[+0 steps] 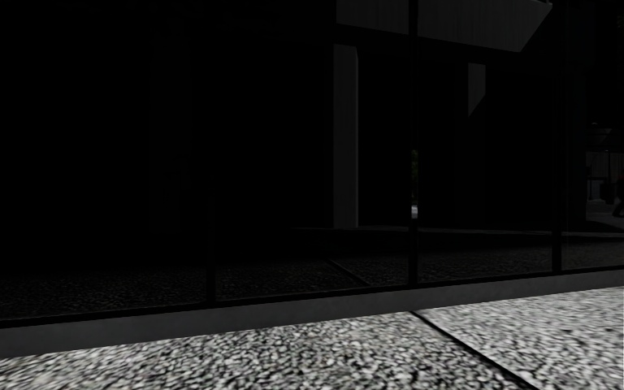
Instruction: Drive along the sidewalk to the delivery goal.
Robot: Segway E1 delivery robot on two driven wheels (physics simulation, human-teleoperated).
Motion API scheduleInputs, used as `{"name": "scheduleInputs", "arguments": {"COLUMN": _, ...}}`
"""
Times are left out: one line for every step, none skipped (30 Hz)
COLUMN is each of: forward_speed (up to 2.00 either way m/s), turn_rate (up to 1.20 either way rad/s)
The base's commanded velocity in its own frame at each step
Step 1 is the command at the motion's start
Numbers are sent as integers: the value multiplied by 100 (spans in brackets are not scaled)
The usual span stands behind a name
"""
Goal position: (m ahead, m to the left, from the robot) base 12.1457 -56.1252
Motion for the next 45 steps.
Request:
{"name": "scheduleInputs", "arguments": {"forward_speed": 0, "turn_rate": 0}}
{"name": "scheduleInputs", "arguments": {"forward_speed": 0, "turn_rate": 0}}
{"name": "scheduleInputs", "arguments": {"forward_speed": 0, "turn_rate": 0}}
{"name": "scheduleInputs", "arguments": {"forward_speed": 0, "turn_rate": 0}}
{"name": "scheduleInputs", "arguments": {"forward_speed": 0, "turn_rate": 0}}
{"name": "scheduleInputs", "arguments": {"forward_speed": 0, "turn_rate": 0}}
{"name": "scheduleInputs", "arguments": {"forward_speed": 0, "turn_rate": 0}}
{"name": "scheduleInputs", "arguments": {"forward_speed": 0, "turn_rate": 0}}
{"name": "scheduleInputs", "arguments": {"forward_speed": 0, "turn_rate": 0}}
{"name": "scheduleInputs", "arguments": {"forward_speed": 0, "turn_rate": 0}}
{"name": "scheduleInputs", "arguments": {"forward_speed": 0, "turn_rate": 0}}
{"name": "scheduleInputs", "arguments": {"forward_speed": 0, "turn_rate": 0}}
{"name": "scheduleInputs", "arguments": {"forward_speed": 0, "turn_rate": 0}}
{"name": "scheduleInputs", "arguments": {"forward_speed": 0, "turn_rate": 0}}
{"name": "scheduleInputs", "arguments": {"forward_speed": 0, "turn_rate": 0}}
{"name": "scheduleInputs", "arguments": {"forward_speed": 0, "turn_rate": 0}}
{"name": "scheduleInputs", "arguments": {"forward_speed": 0, "turn_rate": 0}}
{"name": "scheduleInputs", "arguments": {"forward_speed": 0, "turn_rate": 0}}
{"name": "scheduleInputs", "arguments": {"forward_speed": 0, "turn_rate": 0}}
{"name": "scheduleInputs", "arguments": {"forward_speed": 0, "turn_rate": 0}}
{"name": "scheduleInputs", "arguments": {"forward_speed": 0, "turn_rate": 0}}
{"name": "scheduleInputs", "arguments": {"forward_speed": 0, "turn_rate": 0}}
{"name": "scheduleInputs", "arguments": {"forward_speed": 0, "turn_rate": 0}}
{"name": "scheduleInputs", "arguments": {"forward_speed": 0, "turn_rate": 0}}
{"name": "scheduleInputs", "arguments": {"forward_speed": 0, "turn_rate": 0}}
{"name": "scheduleInputs", "arguments": {"forward_speed": 0, "turn_rate": 0}}
{"name": "scheduleInputs", "arguments": {"forward_speed": 0, "turn_rate": 0}}
{"name": "scheduleInputs", "arguments": {"forward_speed": 0, "turn_rate": 0}}
{"name": "scheduleInputs", "arguments": {"forward_speed": 0, "turn_rate": 0}}
{"name": "scheduleInputs", "arguments": {"forward_speed": 0, "turn_rate": 0}}
{"name": "scheduleInputs", "arguments": {"forward_speed": 0, "turn_rate": -35}}
{"name": "scheduleInputs", "arguments": {"forward_speed": 0, "turn_rate": -84}}
{"name": "scheduleInputs", "arguments": {"forward_speed": 0, "turn_rate": -84}}
{"name": "scheduleInputs", "arguments": {"forward_speed": 0, "turn_rate": -120}}
{"name": "scheduleInputs", "arguments": {"forward_speed": 0, "turn_rate": -120}}
{"name": "scheduleInputs", "arguments": {"forward_speed": 0, "turn_rate": -120}}
{"name": "scheduleInputs", "arguments": {"forward_speed": 0, "turn_rate": -120}}
{"name": "scheduleInputs", "arguments": {"forward_speed": 0, "turn_rate": -120}}
{"name": "scheduleInputs", "arguments": {"forward_speed": 0, "turn_rate": -120}}
{"name": "scheduleInputs", "arguments": {"forward_speed": 0, "turn_rate": -120}}
{"name": "scheduleInputs", "arguments": {"forward_speed": 0, "turn_rate": -120}}
{"name": "scheduleInputs", "arguments": {"forward_speed": 0, "turn_rate": -120}}
{"name": "scheduleInputs", "arguments": {"forward_speed": 0, "turn_rate": -120}}
{"name": "scheduleInputs", "arguments": {"forward_speed": 0, "turn_rate": -120}}
{"name": "scheduleInputs", "arguments": {"forward_speed": 0, "turn_rate": -120}}
